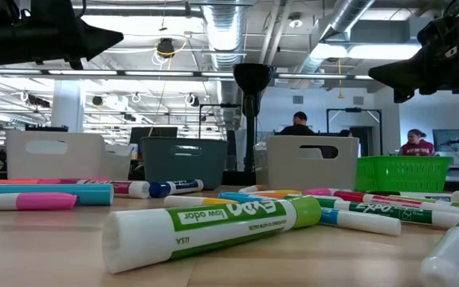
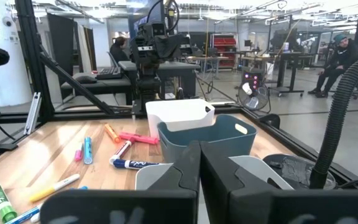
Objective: Pick & Place Markers
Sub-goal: Put the orange highlighter pen into the white bin
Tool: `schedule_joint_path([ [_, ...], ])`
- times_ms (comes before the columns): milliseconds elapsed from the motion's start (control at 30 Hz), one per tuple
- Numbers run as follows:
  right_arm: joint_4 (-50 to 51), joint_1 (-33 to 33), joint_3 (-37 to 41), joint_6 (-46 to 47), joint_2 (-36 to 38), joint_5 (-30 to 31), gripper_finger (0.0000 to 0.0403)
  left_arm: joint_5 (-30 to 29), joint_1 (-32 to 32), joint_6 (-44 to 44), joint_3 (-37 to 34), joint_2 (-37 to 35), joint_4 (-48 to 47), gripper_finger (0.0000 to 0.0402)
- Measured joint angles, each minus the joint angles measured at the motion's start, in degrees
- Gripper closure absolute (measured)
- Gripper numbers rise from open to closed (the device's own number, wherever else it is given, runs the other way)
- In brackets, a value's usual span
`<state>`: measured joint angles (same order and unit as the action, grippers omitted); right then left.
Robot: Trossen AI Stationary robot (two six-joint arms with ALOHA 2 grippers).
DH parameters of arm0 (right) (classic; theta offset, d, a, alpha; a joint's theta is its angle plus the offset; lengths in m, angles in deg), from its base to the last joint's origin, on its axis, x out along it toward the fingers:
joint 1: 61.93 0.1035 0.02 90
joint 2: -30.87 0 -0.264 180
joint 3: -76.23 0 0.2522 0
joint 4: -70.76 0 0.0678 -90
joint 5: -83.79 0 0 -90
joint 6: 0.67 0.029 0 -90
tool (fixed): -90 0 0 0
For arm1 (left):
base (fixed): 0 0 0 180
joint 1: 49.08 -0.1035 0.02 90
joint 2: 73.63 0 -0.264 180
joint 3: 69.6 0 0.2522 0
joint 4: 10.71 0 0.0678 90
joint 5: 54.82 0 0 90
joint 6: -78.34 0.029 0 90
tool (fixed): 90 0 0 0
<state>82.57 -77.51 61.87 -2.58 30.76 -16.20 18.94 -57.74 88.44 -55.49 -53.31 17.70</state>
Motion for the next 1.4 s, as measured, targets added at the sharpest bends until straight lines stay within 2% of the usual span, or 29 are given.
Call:
schedule_joint_path([
  [167, 0.0, 0.0, -0.01, 0.0, 0.01, 0.0, 0.0402, 0.01, 0.0, -2.6, -0.02, 0.52, -0.03, 0.0398],
  [333, -0.24, 0.01, -0.01, -3.61, 0.02, -0.14, 0.0402, 0.89, 0.0, -12.2, 0.0, 2.07, -0.06, 0.0398],
  [433, -0.47, 0.22, 0.0, 2.7, 0.02, -0.32, 0.0402, 4.41, 0.0, -13.94, -0.02, 3.14, -0.09, 0.0398],
  [567, -2.11, 0.05, 0.0, 7.79, 0.0, 1.2, 0.0402, 13.72, 0.02, -14.06, -0.02, 5.01, -0.11, 0.0398],
  [700, -4.13, 0.06, -0.01, 7.93, 0.0, 1.61, 0.0402, 15.47, 1.27, -14.06, 0.11, 7.46, -0.17, 0.0396],
  [833, -6.27, 0.05, 0.0, 6.44, 0.0, 2.03, 0.0402, 15.66, 4.11, -13.09, 3.52, 10.77, -0.15, 0.0369],
  [1000, -13.51, 0.07, -0.01, 0.66, 0.0, 2.66, 0.0402, 15.42, 8.02, -10.11, 11.8, 17.84, -0.98, 0.0317],
  [1100, -17.01, 0.33, 0.0, 0.62, 0.0, 2.33, 0.0402, 14.29, 10.23, -9.97, 17.98, 22.74, -7.2, 0.0297],
  [1267, -17.84, 1.32, -0.02, 3.31, 0.0, 2.3, 0.0402, 3.48, 14.3, -7.52, 27.51, 29.39, -26.5, 0.0289],
  [1333, -17.86, 1.3, -0.02, 2.41, 0.0, 2.47, 0.0402, -0.03, 16.53, -8.91, 30.37, 31.24, -33.61, 0.0289],
  [1400, -17.86, 1.3, -0.02, 1.86, 0.0, 2.48, 0.0402, -0.78, 19.12, -12.8, 32.27, 32.46, -38.83, 0.029],
])
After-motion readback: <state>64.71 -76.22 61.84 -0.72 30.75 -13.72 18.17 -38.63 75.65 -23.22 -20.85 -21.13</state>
